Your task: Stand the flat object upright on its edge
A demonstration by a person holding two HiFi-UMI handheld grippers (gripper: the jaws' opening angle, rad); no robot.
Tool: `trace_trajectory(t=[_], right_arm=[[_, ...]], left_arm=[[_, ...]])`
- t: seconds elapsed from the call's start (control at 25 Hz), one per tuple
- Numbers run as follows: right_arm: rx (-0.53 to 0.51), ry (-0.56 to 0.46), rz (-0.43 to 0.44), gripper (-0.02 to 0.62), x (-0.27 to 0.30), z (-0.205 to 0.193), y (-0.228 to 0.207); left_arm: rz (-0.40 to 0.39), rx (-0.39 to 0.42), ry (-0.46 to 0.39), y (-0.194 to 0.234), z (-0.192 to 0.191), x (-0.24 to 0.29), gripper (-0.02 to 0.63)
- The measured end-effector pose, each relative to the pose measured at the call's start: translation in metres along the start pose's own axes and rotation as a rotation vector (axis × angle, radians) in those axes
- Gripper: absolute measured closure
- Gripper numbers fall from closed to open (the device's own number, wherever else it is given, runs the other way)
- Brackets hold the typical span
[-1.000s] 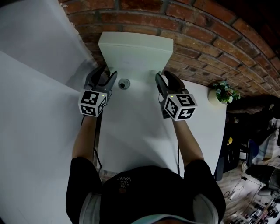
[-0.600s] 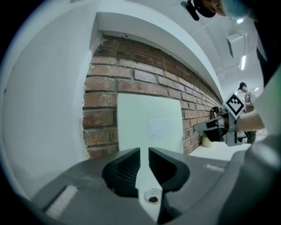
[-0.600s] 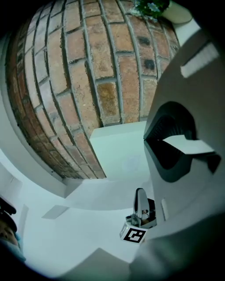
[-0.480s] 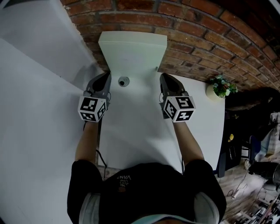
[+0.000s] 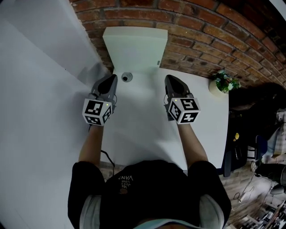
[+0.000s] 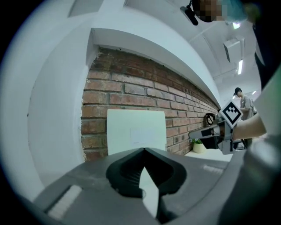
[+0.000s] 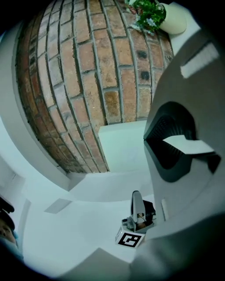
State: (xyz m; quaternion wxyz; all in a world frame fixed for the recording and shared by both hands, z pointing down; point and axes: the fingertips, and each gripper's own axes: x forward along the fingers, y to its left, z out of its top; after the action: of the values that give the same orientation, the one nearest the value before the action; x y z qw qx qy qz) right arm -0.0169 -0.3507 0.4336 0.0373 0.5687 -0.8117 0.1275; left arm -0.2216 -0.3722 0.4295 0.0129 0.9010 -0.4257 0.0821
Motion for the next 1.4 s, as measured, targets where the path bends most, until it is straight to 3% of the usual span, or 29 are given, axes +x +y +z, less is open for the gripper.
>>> trace_trajectory(t=[0.72,1.4], right_arm=[[-0.004,0.007,0.019,0.597,-0.098,-0.013,0.010],[-0.025,0.022,0.123,0.598,-0.176,-0.014,0.005]], left_arm=[[-0.062,-0.037,-0.008,-0.092,0.003,-0.049,0.606],[-0.024,-0.047,-0.001,-0.172,0.013,-0.091,0.606]])
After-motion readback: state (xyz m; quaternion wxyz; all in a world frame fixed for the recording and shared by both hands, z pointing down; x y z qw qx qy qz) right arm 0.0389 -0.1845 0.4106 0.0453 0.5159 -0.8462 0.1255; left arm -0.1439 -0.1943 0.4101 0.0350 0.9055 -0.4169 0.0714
